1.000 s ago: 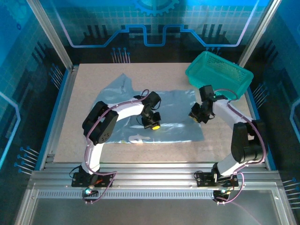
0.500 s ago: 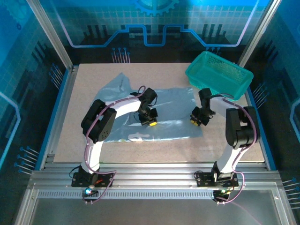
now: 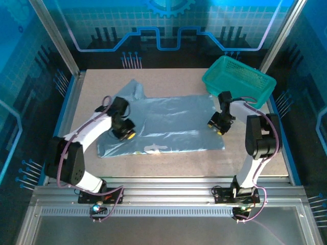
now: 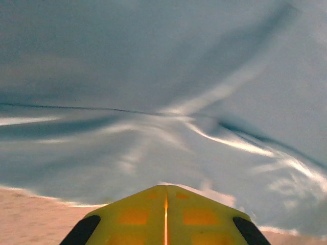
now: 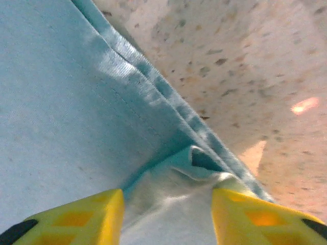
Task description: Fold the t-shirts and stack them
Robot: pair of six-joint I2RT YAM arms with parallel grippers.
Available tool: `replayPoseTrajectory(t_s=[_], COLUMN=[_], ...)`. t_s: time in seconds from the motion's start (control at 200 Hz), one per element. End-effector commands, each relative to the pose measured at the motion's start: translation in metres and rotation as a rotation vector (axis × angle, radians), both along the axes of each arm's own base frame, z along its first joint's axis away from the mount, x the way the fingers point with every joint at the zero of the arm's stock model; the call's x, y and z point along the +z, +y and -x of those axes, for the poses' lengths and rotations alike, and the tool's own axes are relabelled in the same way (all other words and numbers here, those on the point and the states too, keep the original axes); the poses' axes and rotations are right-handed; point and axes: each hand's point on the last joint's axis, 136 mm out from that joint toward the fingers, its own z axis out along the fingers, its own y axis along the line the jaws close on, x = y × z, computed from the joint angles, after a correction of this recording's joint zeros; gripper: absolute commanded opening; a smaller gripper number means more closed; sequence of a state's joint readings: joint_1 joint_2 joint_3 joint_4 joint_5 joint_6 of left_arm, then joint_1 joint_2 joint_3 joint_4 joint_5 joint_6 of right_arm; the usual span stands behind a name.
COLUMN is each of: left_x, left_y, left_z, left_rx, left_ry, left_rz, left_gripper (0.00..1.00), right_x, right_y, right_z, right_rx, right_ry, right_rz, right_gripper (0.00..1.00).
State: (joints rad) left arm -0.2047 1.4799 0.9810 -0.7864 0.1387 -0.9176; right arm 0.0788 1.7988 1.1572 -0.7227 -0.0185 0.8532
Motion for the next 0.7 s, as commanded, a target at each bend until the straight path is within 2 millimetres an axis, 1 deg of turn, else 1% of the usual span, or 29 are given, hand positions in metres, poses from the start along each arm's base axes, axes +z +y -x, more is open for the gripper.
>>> replayPoseTrajectory(t_s=[0.0,0.045,0.115,0.22,0.33,0.41,0.49,0.62,0.695], left_x=[-0.017,-0.021,-0.03,-0.046,-0.055,-0.057,-0.057,-0.06,-0.057], left_y=[0.037,0.046,0.053,0.061,0.085,0.101,0.111,0.128,0.132], left_z=[0.044,0.048,0.051,0.052,0.045,0.034,0.024,0.017,0.013], left_rx=[0.149,0.192,0.228,0.241,0.21,0.156,0.104,0.045,0.034], left_ry=[0.136,0.145,0.167,0.218,0.241,0.239,0.239,0.252,0.236], left_rz=[-0.025,-0.018,-0.008,-0.016,-0.109,-0.174,-0.218,-0.299,-0.316], left_gripper=[0.09,0.09,0.09,0.08,0.06,0.06,0.05,0.04,0.05], right_x=[0.032,0.039,0.042,0.036,0.024,0.014,0.004,-0.008,-0.012], right_y=[-0.004,0.001,0.012,0.027,0.037,0.037,0.033,0.024,0.02], right_z=[0.011,0.015,0.025,0.047,0.065,0.072,0.076,0.078,0.078], right_rx=[0.079,0.11,0.153,0.177,0.185,0.173,0.157,0.126,0.122], right_ry=[-0.067,-0.085,-0.079,-0.035,0.007,0.043,0.084,0.135,0.166], right_rz=[0.08,0.081,0.068,0.025,0.004,0.004,0.018,0.034,0.048], right_gripper=[0.53,0.52,0.51,0.46,0.45,0.44,0.44,0.44,0.44])
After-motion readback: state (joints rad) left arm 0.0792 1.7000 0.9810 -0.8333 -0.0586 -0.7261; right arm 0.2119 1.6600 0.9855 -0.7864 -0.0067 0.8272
